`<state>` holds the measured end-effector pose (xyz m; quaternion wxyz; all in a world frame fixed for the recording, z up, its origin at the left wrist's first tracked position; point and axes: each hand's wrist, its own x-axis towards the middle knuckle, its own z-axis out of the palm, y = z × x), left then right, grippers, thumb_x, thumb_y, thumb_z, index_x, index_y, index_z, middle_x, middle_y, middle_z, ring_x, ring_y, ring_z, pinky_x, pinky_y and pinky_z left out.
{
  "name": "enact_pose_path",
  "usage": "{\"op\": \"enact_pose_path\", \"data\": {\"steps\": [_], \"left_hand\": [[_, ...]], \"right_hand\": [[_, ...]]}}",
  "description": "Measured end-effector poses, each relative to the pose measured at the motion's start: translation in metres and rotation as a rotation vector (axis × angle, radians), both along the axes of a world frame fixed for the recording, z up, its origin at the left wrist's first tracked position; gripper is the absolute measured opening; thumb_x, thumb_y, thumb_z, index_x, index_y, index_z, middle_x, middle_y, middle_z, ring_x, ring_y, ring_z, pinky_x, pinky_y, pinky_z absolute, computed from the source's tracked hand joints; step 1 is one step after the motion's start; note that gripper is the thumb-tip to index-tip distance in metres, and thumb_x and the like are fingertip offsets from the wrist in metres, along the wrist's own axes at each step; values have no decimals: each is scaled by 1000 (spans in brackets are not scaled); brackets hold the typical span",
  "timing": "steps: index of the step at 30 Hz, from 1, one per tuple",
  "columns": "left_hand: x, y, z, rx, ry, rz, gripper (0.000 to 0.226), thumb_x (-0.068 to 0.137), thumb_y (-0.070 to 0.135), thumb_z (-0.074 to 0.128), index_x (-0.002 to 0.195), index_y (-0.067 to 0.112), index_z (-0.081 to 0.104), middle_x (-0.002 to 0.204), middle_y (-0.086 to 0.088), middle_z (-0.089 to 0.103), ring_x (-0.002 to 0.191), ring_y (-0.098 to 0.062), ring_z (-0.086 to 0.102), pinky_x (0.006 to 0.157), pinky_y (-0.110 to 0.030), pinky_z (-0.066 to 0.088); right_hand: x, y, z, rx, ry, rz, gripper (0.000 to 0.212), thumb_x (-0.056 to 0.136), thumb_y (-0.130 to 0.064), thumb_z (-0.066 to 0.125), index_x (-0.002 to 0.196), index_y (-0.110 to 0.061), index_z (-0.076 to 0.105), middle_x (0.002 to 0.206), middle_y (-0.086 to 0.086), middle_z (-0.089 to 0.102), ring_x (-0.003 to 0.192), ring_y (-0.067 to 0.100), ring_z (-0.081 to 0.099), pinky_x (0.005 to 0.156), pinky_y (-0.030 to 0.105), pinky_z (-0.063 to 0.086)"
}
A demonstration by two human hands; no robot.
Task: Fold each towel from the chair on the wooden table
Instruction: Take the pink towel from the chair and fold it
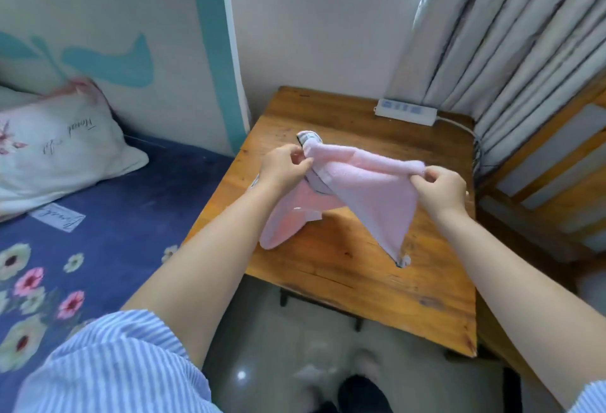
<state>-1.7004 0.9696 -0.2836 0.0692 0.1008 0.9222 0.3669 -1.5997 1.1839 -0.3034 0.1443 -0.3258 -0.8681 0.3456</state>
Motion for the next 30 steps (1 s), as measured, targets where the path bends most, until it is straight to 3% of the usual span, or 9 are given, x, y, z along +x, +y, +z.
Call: {"op": "enact_pose_path", "data": {"steps": [3,6,8,14,18,20,22,24,30], "left_hand": [[6,-8,-40,-123,-242,-115,29,88,20,55,114,7,61,117,-12,64,107,-26,57,77,-22,39],[20,-21,-87,-268,-426,-130,17,89,19,52,102,13,61,113,-16,63,110,-28,56,86,-27,41],[30,-31,-111,-339,-509,-117,11,88,17,51,91,11,60,105,-17,64,109,-29,56,84,-27,41],[44,-36,-150,-391,-663,60,19,92,24,48,90,9,59,115,-18,62,110,-31,54,87,-30,43],[35,-16,-166,-271,-638,268,29,92,29,48,88,4,63,112,-19,64,107,-32,56,85,-31,43],[28,-5,-170,-218,-595,345,31,92,31,48,103,6,63,113,-13,65,107,-29,55,84,-28,41],[22,5,-172,-176,-552,384,30,92,31,49,106,8,63,112,-10,65,106,-28,56,81,-27,41],[17,13,-173,-159,-524,409,29,91,29,51,106,8,64,112,-11,66,106,-29,57,82,-28,42],[-6,36,-175,-89,-489,490,34,87,40,55,80,8,64,87,-12,66,90,-31,58,68,-26,35]], "right_hand": [[12,16,-44,-21,-358,-50,23,89,-19,45,78,-8,62,82,15,60,97,36,55,88,38,36],[26,29,-88,-2,-846,-17,30,89,-16,44,116,-9,53,122,17,55,114,35,47,98,40,33],[29,31,-107,84,-941,86,39,89,-19,43,128,-12,43,130,15,49,120,35,44,97,41,36],[-5,9,-137,408,-623,504,52,80,-44,60,127,-25,48,129,2,50,123,24,40,102,42,27],[-33,-18,-159,491,-661,697,62,73,-53,63,125,-26,43,122,2,50,119,23,40,99,45,23],[-41,-26,-164,543,-625,724,56,70,-45,68,116,-18,51,105,5,58,105,24,52,92,43,28],[-42,-24,-164,629,-447,725,33,52,-24,83,75,-10,65,68,7,63,68,25,63,71,45,44],[-35,-15,-163,643,-235,732,23,51,-12,79,45,-11,56,44,5,54,43,24,58,53,39,45],[-7,14,-151,772,-106,821,21,51,5,71,61,-14,71,46,2,54,43,21,57,62,30,19]]}}
